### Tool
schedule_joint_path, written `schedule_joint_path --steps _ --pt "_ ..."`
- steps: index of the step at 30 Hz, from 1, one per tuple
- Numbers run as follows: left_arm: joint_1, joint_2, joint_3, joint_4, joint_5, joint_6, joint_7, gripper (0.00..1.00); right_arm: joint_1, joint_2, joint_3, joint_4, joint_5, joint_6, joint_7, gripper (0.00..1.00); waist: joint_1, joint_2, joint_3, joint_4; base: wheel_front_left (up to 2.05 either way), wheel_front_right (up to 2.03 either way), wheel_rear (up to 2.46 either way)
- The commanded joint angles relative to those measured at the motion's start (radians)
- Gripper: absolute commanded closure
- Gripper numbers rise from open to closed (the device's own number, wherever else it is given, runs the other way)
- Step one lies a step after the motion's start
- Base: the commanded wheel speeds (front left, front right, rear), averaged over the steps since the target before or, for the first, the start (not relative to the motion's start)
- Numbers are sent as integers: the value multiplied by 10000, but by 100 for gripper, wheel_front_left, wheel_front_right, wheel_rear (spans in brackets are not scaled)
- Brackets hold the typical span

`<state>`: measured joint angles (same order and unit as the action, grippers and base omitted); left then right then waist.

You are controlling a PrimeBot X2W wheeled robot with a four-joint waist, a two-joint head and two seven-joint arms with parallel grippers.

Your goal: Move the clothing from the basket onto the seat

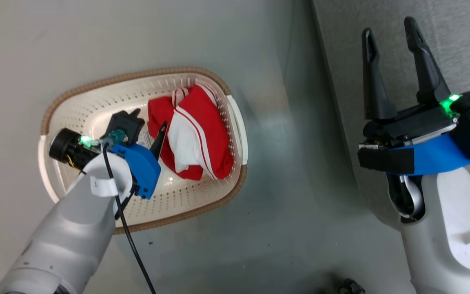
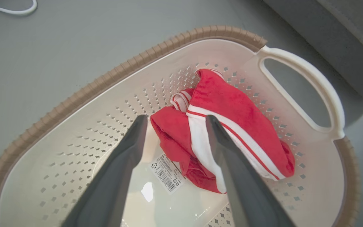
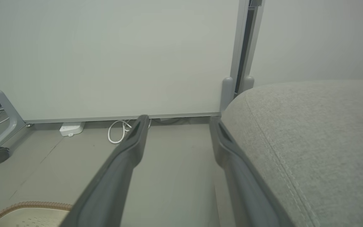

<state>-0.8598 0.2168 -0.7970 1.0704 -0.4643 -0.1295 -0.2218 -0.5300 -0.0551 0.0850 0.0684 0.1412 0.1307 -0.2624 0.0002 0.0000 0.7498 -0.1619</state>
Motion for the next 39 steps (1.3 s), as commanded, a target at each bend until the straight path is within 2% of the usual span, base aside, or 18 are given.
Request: schedule_joint_path --steps 1,16,30,31,32,33,39 --pt "-389 124 -260 105 -192 -13 49 0 -291 -10 5 -95 -86 1 -38 0 -2 0 646 -51 0 0 0" --pt "-1584 509 -1754 671 -1647 -14 507 0 -900 -5 127 -515 -128 1 -38 0 -2 0 2227 -355 0 0 0" --pt "-2303 494 -2686 1002 -2568 -14 660 0 -920 25 64 -734 -126 1 -35 0 -2 0 3054 -607 0 0 0" --pt "-2365 491 -2735 989 -2607 -14 607 51 -916 26 54 -734 -123 1 -26 0 -2 0 3076 -614 0 0 0" --pt "-2407 471 -2772 988 -2696 -14 563 80 -912 26 37 -728 -128 1 -21 0 -2 0 3092 -613 0 0 0" --pt "-2421 450 -2830 974 -2759 -14 548 100 -906 26 18 -724 -132 1 -21 0 -2 0 3100 -607 0 0 0" --pt "-2523 411 -3293 881 -3037 -14 469 100 -879 27 -33 -664 -154 1 -18 0 -2 0 3065 -529 0 0 0"
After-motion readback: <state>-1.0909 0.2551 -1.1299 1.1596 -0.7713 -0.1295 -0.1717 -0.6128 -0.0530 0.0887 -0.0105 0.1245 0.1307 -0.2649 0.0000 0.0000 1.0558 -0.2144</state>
